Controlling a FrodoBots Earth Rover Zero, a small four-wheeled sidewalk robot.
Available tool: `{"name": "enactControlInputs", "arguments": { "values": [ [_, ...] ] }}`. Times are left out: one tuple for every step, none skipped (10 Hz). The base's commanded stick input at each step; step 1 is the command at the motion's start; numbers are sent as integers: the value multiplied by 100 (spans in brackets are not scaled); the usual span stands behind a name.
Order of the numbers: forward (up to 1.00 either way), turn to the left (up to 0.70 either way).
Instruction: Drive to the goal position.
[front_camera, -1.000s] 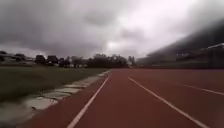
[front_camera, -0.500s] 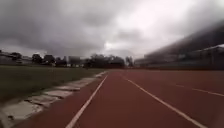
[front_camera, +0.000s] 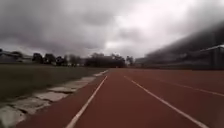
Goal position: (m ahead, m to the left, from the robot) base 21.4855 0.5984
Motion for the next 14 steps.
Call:
{"name": "enactControlInputs", "arguments": {
  "values": [
    [70, 0],
    [70, 0],
    [70, 0],
    [70, 0],
    [70, 0],
    [70, 0],
    [70, 6],
    [70, 8],
    [70, 4],
    [70, 2],
    [70, 1],
    [70, 0],
    [70, 0],
    [70, 0]
  ]
}}
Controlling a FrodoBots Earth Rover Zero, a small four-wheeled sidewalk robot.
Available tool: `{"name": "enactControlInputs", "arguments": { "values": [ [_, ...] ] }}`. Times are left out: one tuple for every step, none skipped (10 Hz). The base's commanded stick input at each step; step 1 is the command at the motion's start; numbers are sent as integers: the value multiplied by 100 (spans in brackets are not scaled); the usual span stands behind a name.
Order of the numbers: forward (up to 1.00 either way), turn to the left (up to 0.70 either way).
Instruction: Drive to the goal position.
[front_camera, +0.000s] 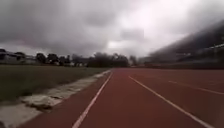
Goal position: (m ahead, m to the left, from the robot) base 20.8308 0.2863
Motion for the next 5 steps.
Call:
{"name": "enactControlInputs", "arguments": {
  "values": [
    [70, 0],
    [70, 0],
    [70, 0],
    [70, 2],
    [70, -1]
  ]
}}
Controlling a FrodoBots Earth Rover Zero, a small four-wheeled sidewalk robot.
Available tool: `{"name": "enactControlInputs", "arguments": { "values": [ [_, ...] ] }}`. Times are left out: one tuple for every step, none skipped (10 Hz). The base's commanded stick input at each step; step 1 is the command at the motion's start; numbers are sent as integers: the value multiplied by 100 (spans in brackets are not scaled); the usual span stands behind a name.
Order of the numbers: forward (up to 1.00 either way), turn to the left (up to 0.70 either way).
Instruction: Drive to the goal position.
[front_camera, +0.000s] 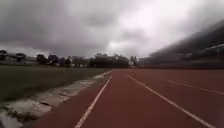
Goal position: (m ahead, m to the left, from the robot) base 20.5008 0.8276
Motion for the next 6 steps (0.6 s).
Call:
{"name": "enactControlInputs", "arguments": {
  "values": [
    [70, -21],
    [70, -35],
    [70, -35],
    [70, -35],
    [70, -35],
    [70, -35]
  ]
}}
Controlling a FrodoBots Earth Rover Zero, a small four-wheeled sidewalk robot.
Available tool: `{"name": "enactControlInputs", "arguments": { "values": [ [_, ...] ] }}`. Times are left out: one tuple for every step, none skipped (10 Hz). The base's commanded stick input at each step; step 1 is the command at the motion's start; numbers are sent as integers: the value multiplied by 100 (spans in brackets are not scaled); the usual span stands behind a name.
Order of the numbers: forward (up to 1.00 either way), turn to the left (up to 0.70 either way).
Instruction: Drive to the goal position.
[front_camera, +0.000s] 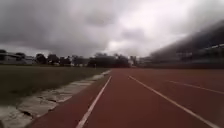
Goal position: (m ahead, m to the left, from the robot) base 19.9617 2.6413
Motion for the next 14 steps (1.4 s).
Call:
{"name": "enactControlInputs", "arguments": {
  "values": [
    [70, -35],
    [70, -20],
    [70, 5],
    [70, 3],
    [70, 1],
    [70, 0],
    [70, 6],
    [70, 3],
    [70, -5],
    [70, -13],
    [70, -22],
    [70, -30],
    [70, -26],
    [70, -3]
  ]
}}
